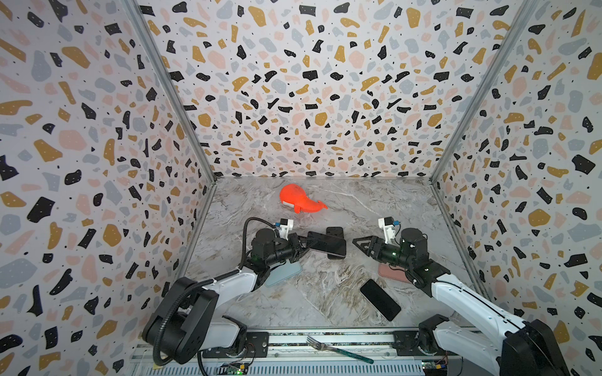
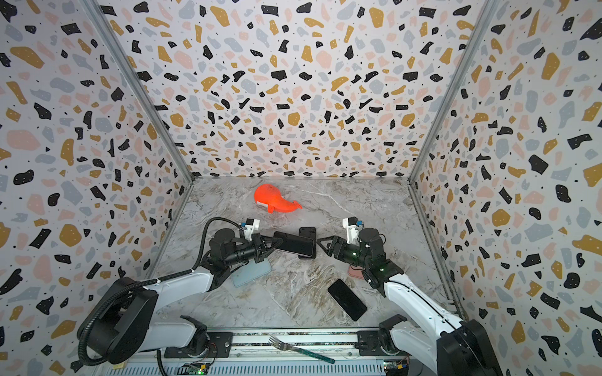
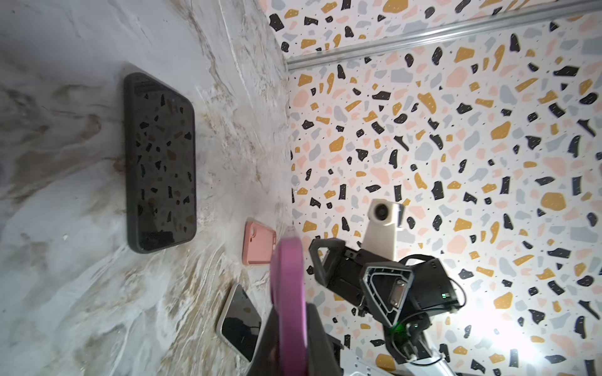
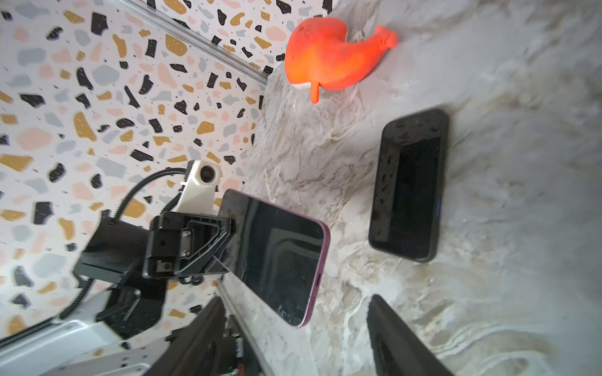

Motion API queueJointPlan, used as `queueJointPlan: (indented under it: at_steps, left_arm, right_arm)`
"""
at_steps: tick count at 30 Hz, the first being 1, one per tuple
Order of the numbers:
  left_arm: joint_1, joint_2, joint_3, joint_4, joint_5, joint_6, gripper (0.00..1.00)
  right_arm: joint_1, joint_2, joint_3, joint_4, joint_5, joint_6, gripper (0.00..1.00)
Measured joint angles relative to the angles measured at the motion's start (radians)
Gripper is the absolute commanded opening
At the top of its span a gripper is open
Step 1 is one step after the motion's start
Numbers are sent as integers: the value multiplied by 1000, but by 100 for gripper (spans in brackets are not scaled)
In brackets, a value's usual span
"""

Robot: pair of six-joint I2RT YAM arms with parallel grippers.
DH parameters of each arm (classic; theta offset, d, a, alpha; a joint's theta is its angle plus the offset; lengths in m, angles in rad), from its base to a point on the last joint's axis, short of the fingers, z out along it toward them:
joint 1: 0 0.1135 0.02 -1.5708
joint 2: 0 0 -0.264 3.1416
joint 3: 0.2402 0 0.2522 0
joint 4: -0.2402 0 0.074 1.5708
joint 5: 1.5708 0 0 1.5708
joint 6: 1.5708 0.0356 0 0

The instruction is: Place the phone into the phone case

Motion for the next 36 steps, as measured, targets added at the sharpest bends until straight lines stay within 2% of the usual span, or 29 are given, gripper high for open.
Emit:
queueJointPlan:
  at_steps: [6, 15, 19, 24, 36]
  left_arm:
    - [0, 58, -14, 166, -18, -130, 0]
    - [-1, 106, -40, 330, -17, -226, 0]
    - [-5, 106, -42, 356, -16, -237, 0]
    - [-15, 106, -42, 370, -14, -241, 0]
    - [-26, 83, -42, 367, -15, -233, 0]
  right_arm:
    - [-16, 91, -62, 218, -156, 227, 66]
    - [-16, 258, -77, 627, -251, 526, 57]
    - [-16, 337, -77, 759, -274, 623, 43]
    - [-16, 383, -77, 859, -285, 686, 32]
    - [-18, 402, -78, 951, -285, 719, 21]
